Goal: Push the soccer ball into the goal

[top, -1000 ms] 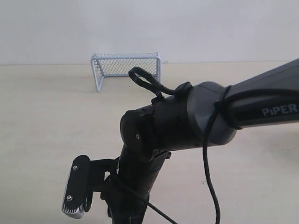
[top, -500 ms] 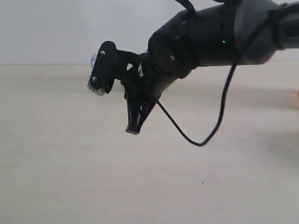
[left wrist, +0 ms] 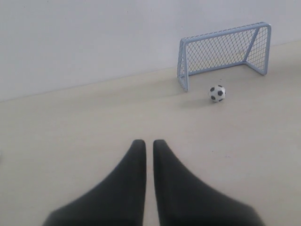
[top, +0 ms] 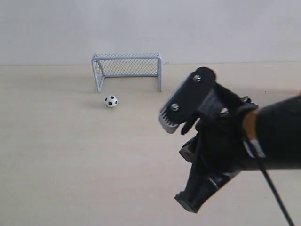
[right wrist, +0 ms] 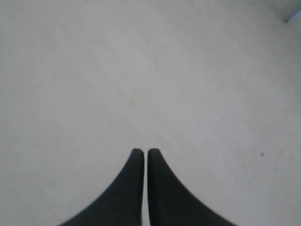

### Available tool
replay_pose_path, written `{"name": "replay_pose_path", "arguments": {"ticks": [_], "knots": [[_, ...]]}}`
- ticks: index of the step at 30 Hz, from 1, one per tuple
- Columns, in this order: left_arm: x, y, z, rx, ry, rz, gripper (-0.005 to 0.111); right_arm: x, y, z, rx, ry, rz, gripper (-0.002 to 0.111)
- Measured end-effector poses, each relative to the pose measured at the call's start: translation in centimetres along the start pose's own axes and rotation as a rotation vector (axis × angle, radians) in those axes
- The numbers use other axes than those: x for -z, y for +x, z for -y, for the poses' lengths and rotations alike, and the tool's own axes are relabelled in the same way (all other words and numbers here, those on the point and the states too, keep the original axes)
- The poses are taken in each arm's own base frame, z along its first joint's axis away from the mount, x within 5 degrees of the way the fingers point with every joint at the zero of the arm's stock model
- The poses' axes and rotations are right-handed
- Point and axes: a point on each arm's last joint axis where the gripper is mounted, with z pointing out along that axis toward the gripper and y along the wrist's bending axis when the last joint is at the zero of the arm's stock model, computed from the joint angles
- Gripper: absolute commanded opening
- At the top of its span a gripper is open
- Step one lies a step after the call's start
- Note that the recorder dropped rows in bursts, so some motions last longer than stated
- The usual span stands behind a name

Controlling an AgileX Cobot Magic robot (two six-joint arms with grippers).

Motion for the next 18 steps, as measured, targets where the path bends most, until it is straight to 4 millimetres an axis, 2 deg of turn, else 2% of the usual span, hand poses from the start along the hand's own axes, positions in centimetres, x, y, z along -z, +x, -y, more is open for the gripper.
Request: {"name": "replay_pose_path", "arguments": {"ticks": [4,9,18], "knots": [[0.0,0.0,0.0,0.000,0.000,0.000,0.006,4.0,1.2,-1.1,-0.114,-0.046,0.140,0.000],[0.0,0.0,0.0,0.000,0.000,0.000,0.006,7.9,2.2,-0.7,-0.264,-0.071,0.283,0.000],[0.0,0.0,0.0,0.000,0.000,0.000,0.006,12.2,3.3,0.1,-0.334,-0.088,0.462,0.000]]}}
